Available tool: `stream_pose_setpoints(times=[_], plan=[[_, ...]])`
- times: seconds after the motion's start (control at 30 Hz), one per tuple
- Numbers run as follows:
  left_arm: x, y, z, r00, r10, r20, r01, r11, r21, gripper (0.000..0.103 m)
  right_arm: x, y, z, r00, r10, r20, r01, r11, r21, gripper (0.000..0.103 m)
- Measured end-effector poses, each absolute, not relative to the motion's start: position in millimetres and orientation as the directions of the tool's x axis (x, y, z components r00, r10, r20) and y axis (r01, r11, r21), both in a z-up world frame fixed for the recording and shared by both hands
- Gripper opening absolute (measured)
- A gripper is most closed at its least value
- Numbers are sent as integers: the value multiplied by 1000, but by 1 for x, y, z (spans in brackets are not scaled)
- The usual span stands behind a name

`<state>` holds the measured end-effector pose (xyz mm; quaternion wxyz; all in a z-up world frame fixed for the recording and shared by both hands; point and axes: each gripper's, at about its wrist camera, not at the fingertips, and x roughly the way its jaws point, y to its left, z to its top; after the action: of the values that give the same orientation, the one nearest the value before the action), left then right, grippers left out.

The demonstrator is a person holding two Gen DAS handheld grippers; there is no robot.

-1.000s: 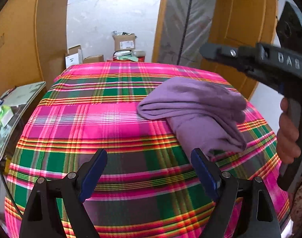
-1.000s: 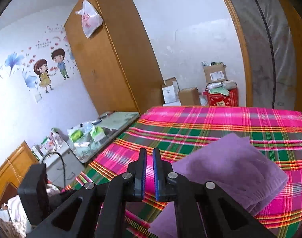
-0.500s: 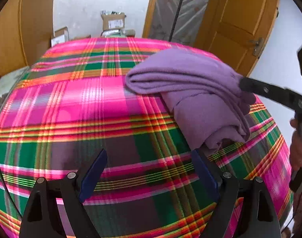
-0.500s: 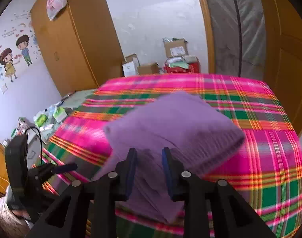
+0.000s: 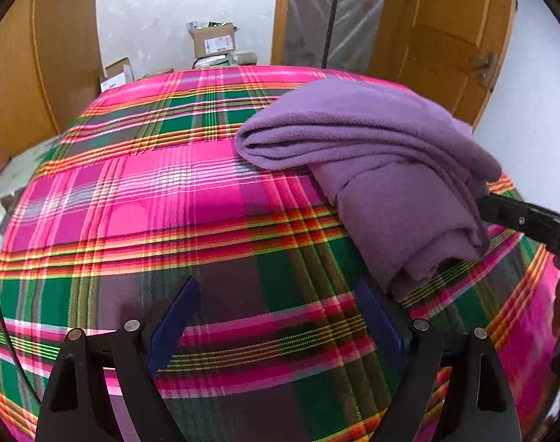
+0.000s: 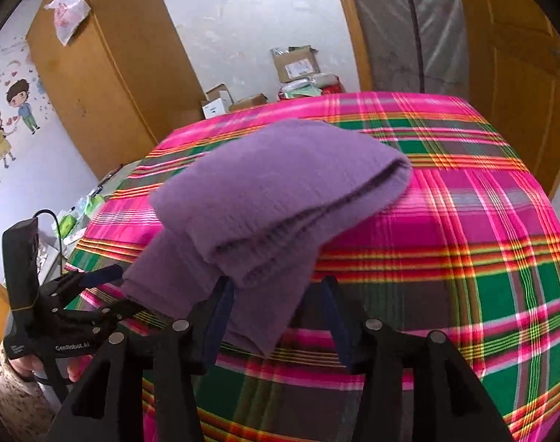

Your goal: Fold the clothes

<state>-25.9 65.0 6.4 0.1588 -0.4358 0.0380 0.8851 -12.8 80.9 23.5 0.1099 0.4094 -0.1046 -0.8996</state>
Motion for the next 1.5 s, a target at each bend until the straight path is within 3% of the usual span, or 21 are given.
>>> stream_pose_setpoints(times=[0.13, 0.47, 0.97, 1.3, 1.5], plan=[[-26, 73, 4, -565, 215, -797, -326, -945, -24, 94, -13, 84, 18, -632, -259, -730, 91, -961, 262, 58], [-26, 75, 4, -567, 198, -800, -309, -951, -16, 96, -13, 90, 1, -597, -257, -760, 64, -960, 273, 58], [-31, 77, 6, -537, 182, -824, -307, -952, -10, 101, -17, 75, 0, -602, -171, -780, 73, -984, 160, 62], [-27, 83, 21, -563, 185, -806, -291, -957, -16, 98, -16, 78, -1, -624, -184, -759, 66, -981, 183, 62], [-15, 109, 56, -650, 241, -721, -427, -900, 83, 99, -8, 91, 11, -657, -254, -710, 85, -961, 265, 55]])
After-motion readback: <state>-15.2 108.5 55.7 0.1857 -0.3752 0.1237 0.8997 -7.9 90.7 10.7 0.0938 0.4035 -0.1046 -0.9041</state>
